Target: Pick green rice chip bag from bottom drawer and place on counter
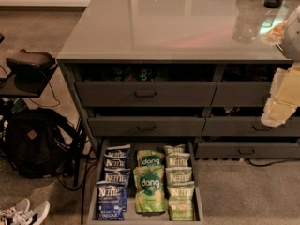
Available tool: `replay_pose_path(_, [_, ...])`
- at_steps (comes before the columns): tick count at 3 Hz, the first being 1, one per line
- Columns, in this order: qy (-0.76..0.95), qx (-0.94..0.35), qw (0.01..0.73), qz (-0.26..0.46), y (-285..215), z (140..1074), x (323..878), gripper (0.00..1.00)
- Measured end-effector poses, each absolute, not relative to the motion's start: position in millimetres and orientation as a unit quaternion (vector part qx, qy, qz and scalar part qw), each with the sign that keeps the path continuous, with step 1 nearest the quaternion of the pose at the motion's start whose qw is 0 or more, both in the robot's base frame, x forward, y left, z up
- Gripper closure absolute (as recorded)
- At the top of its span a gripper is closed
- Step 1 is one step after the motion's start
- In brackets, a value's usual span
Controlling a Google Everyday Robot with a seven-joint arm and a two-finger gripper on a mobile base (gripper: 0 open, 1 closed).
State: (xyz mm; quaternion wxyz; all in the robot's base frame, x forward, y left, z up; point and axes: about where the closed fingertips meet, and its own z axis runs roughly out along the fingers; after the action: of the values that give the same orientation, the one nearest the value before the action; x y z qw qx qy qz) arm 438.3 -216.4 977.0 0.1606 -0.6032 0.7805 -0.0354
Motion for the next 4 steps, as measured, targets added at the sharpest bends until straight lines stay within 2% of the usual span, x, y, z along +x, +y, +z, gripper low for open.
replay_pose_path(1, [0.78, -0.603, 0.163, -0.034, -215.8, 977.2, 438.4, 0.0])
replay_pose_path(2, [0.791, -0.589, 0.166, -0.009, -202.9, 937.7, 445.1, 0.0])
replay_pose_path(4, [0.832, -0.509, 0.142, 0.167, -141.5, 720.9, 444.3, 0.0])
